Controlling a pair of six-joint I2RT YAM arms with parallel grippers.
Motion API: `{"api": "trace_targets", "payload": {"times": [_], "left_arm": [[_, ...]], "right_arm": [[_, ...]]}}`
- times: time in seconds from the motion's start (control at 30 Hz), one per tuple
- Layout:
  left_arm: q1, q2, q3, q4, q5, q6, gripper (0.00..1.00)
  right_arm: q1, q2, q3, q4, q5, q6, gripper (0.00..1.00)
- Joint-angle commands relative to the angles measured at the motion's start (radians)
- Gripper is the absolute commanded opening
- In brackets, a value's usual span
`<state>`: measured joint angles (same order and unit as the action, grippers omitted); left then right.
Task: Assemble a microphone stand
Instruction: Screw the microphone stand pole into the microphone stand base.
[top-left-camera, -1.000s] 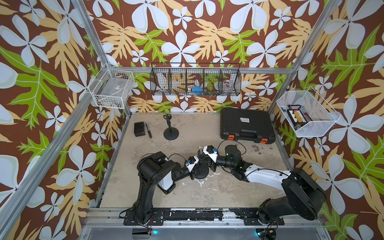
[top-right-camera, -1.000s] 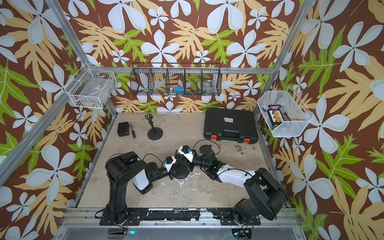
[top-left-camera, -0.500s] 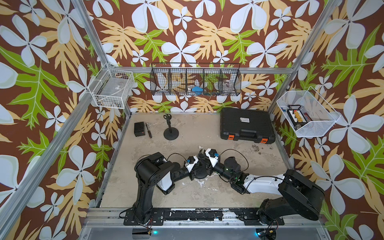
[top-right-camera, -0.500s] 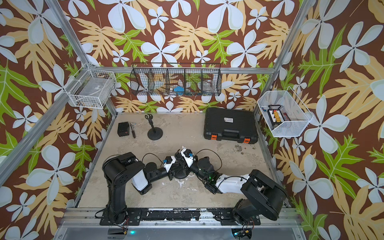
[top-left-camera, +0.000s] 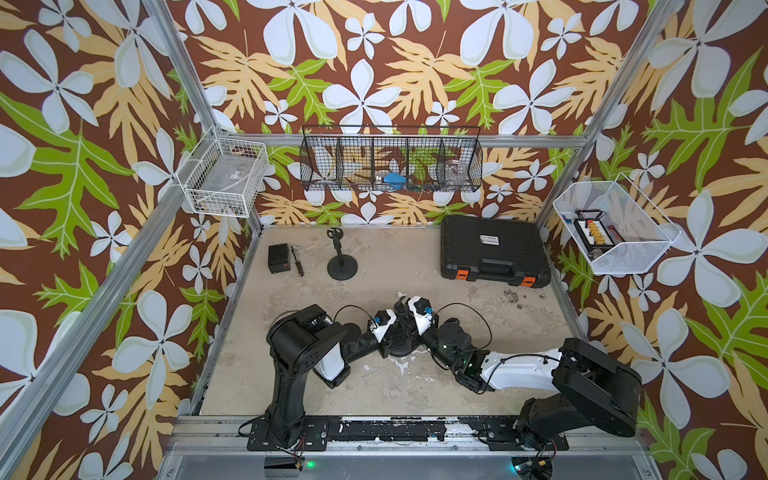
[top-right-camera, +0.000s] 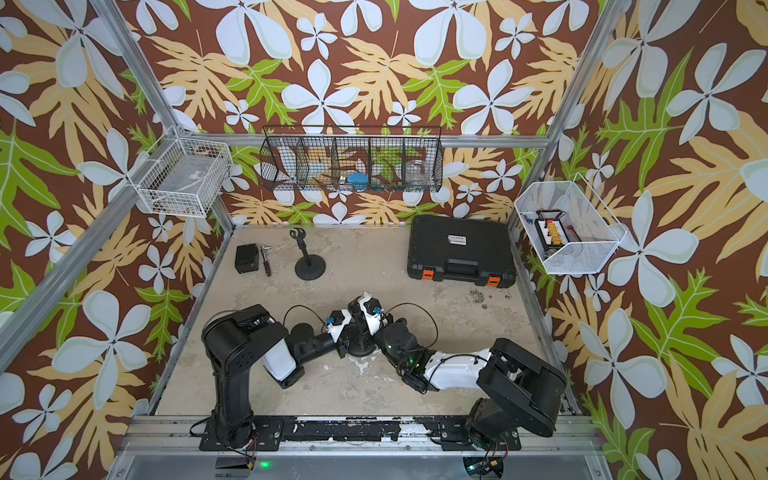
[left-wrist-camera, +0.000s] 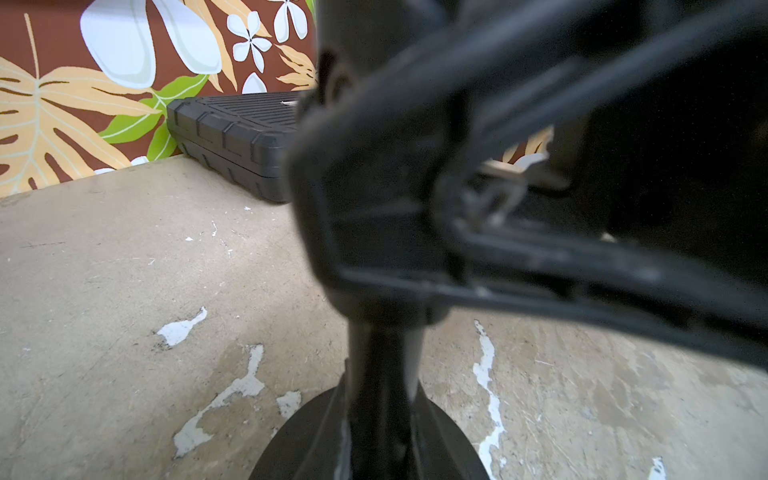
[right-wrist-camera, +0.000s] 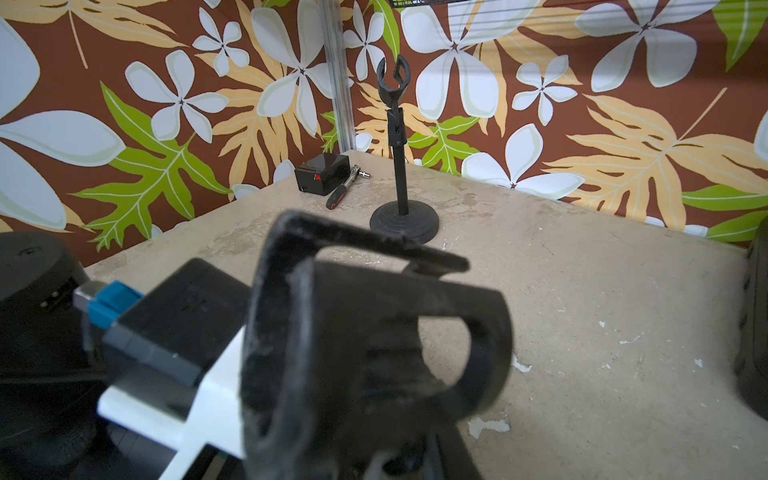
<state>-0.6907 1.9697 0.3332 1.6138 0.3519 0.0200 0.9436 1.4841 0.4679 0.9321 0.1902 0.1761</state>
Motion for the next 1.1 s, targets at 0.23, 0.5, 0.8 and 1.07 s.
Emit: {"api": "trace_targets", "payload": {"times": [0.23,0.5,0.8,1.07], "left_arm": [[-0.003,0.043,-0.002,0.258,0.050,-0.015,0.11],[-0.003,0.059,-0.005,0.258,0.053,-0.015,0.10],[-0.003,0.051,-0.003,0.258,0.065,-0.018,0.10],[-0.003,0.047,0.000,0.258,0.069,-0.025,0.14]], "right_arm": [[-0.152,-0.150,-0.046,-0.186,-0.409,-0.125,0.70],[-0.272,-0.187,-0.029,-0.254,-0.689,-0.264,0.49],[-0.278,-0.084,0.117,-0.351,-0.738,-0.328,0.39],[-0.277,-0.039,0.139,-0.314,-0.747,-0.294,0.00]]}}
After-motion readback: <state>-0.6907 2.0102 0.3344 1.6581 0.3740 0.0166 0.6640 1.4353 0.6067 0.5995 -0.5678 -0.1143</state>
